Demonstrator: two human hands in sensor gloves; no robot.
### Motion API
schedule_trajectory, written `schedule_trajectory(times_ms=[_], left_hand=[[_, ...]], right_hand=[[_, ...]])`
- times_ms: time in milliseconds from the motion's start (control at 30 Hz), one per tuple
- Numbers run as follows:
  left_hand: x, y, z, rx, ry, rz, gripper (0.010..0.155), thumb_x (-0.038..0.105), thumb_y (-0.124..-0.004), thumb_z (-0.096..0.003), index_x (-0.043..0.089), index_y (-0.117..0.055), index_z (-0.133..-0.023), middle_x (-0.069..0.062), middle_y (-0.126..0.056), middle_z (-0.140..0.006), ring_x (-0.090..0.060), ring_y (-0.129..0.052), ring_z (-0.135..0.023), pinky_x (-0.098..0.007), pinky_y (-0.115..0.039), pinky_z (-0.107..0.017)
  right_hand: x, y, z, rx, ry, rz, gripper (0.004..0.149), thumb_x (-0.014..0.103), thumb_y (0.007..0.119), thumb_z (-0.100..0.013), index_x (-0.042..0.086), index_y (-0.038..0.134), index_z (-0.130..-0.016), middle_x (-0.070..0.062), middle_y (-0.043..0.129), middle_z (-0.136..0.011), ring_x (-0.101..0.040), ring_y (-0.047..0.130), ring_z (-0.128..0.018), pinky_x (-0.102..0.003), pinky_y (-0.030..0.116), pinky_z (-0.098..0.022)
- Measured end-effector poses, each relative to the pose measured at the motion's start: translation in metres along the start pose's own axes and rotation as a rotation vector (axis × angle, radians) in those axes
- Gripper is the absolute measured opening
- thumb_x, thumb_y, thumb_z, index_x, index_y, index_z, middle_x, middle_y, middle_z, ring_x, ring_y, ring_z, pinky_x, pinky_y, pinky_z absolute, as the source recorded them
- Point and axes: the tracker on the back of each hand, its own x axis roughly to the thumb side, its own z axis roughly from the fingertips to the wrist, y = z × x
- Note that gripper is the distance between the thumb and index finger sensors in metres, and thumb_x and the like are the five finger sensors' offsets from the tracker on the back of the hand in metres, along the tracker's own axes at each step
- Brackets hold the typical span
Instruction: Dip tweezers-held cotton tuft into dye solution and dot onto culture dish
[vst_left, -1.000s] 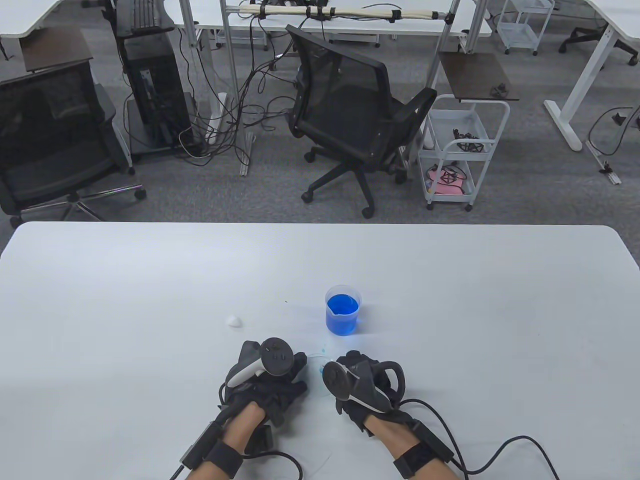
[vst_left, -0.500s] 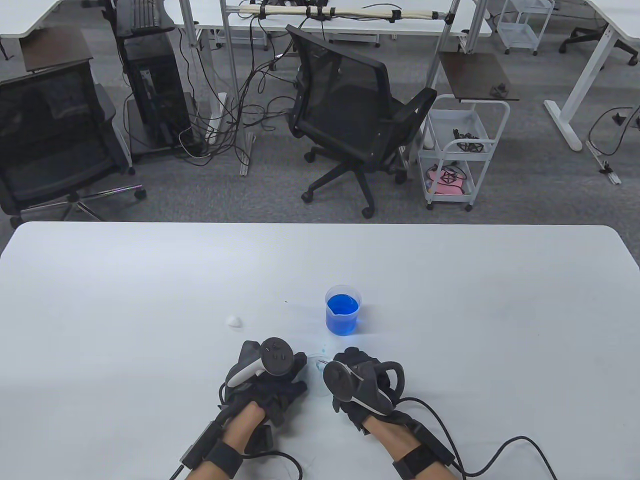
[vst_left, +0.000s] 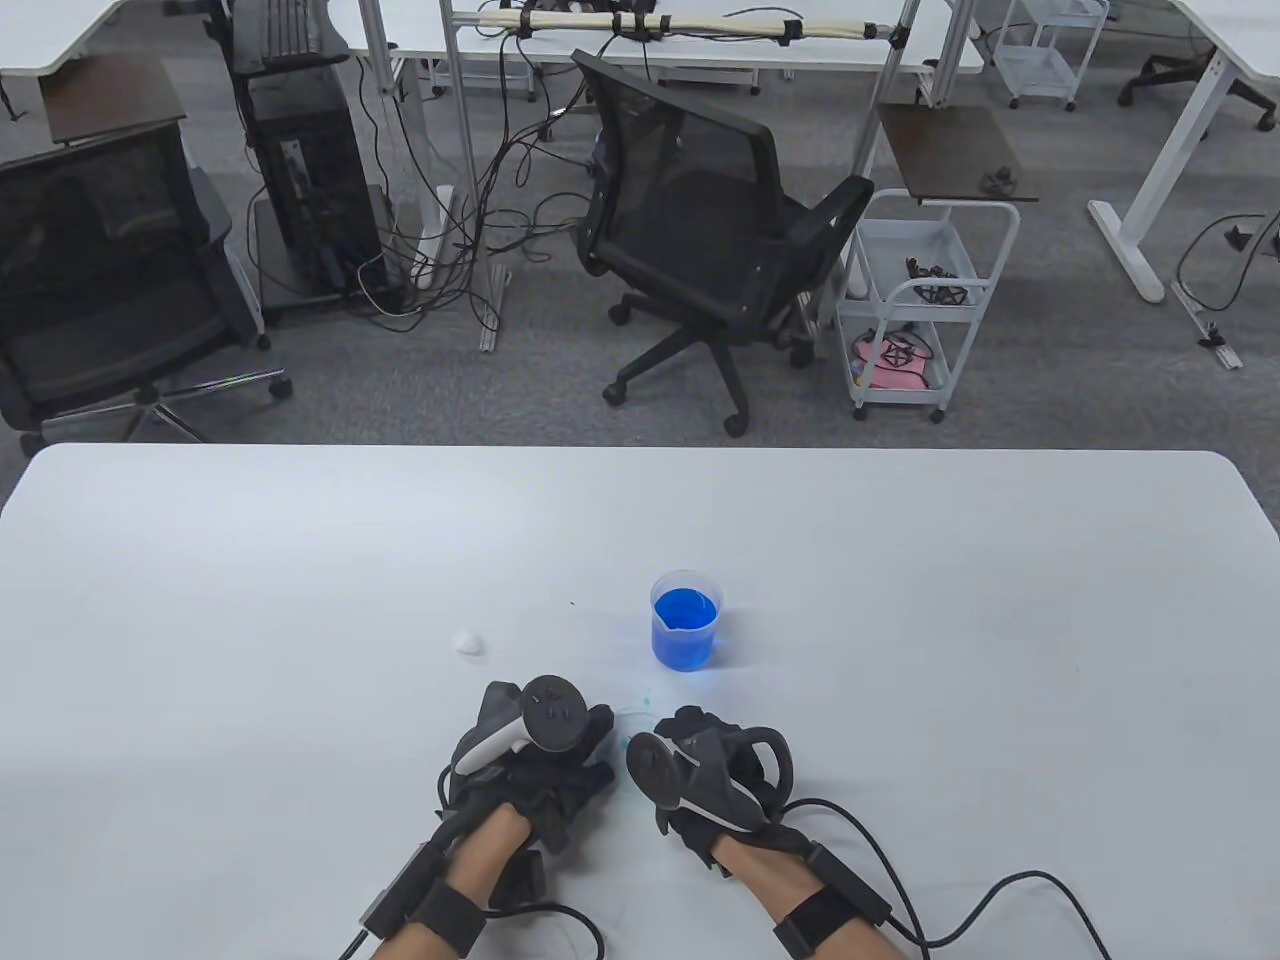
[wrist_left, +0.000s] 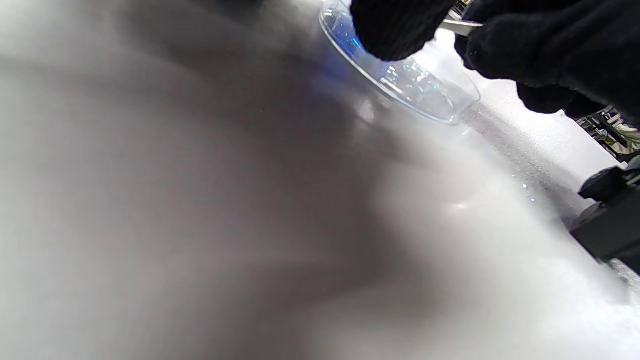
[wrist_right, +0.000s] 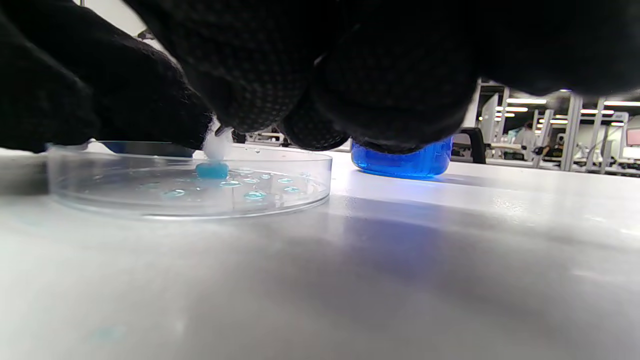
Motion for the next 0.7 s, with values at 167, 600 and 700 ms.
schedule_trajectory(times_ms=[167,600,700], left_hand=[[0.001,0.0,0.0,0.0,0.001,0.0,0.068,0.038,-0.067,-0.0638,0.023,-0.027,-0.116,-0.028,-0.013,-0.121,-0.056,-0.011,-0.103,-0.077,-0.017,-0.065],[0.001,-0.001,0.0,-0.001,0.003,-0.002,0.067,0.038,-0.067,-0.0637,0.024,-0.027,-0.116,-0.028,-0.012,-0.121,-0.056,-0.011,-0.103,-0.077,-0.018,-0.065],[0.001,-0.001,0.0,-0.002,0.004,-0.001,0.067,0.038,-0.067,-0.0638,0.023,-0.027,-0.116,-0.028,-0.012,-0.121,-0.056,-0.011,-0.103,-0.077,-0.018,-0.065]], right_hand=[[-0.004,-0.013,-0.001,-0.044,0.019,-0.027,0.041,0.03,0.091,-0.028,0.003,0.102,-0.056,-0.023,0.101,-0.059,-0.015,0.1,-0.024,-0.033,0.092,-0.012],[-0.014,-0.014,-0.005,-0.051,0.043,-0.004,0.04,0.029,0.091,-0.028,0.003,0.102,-0.057,-0.023,0.101,-0.06,-0.016,0.1,-0.025,-0.034,0.092,-0.012],[-0.01,-0.005,-0.004,-0.012,0.032,0.013,0.04,0.029,0.091,-0.028,0.003,0.103,-0.057,-0.023,0.101,-0.06,-0.016,0.1,-0.025,-0.034,0.092,-0.013]])
